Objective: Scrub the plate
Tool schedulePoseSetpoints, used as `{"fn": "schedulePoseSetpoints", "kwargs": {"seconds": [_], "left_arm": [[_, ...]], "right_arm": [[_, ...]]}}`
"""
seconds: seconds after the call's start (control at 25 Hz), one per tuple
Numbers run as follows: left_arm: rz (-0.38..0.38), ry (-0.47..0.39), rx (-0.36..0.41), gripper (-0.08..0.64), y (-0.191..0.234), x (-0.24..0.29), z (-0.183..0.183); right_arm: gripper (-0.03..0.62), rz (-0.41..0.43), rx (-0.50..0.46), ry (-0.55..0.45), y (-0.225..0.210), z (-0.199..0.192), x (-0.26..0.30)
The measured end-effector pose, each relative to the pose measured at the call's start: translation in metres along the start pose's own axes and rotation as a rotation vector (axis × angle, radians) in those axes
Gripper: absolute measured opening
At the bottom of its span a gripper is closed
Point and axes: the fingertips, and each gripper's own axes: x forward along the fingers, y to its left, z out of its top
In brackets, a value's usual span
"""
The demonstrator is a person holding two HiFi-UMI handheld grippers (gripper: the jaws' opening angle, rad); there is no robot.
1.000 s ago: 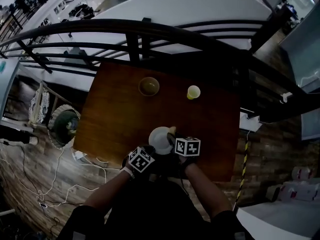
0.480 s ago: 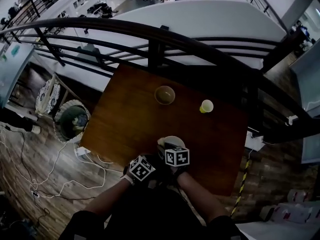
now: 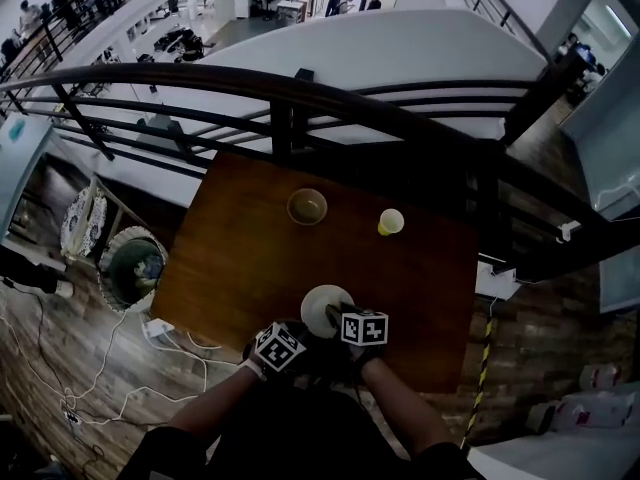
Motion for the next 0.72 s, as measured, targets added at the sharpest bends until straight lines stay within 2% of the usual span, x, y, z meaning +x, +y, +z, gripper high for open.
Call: {"fn": "schedulePoseSetpoints", "kwargs": {"seconds": [0.2, 0.48, 0.6, 0.72], "left_arm": [[-0.024, 0.028, 0.019, 0.025, -0.008, 0.008, -0.002], [-0.023, 0.040, -0.007, 0.025, -0.011, 0.009, -0.011], [-0.016, 0.029, -0.018, 0.025, -0.008, 0.005, -0.010], [-0.006, 0.009, -0.044, 0.025, -0.002, -0.001, -0.011]], "right_arm": [[0.149, -0.059, 0.061, -0.053, -0.035, -0.003, -0.029], [0.149, -0.099, 0.095, -0.084, -0.053, -0.006, -0.051], [0.149, -0.093, 0.084, -0.094, -0.045, 0.001, -0.048], [0.149, -0.033, 0.049, -0.089, -0.022, 0.008, -0.032]]}}
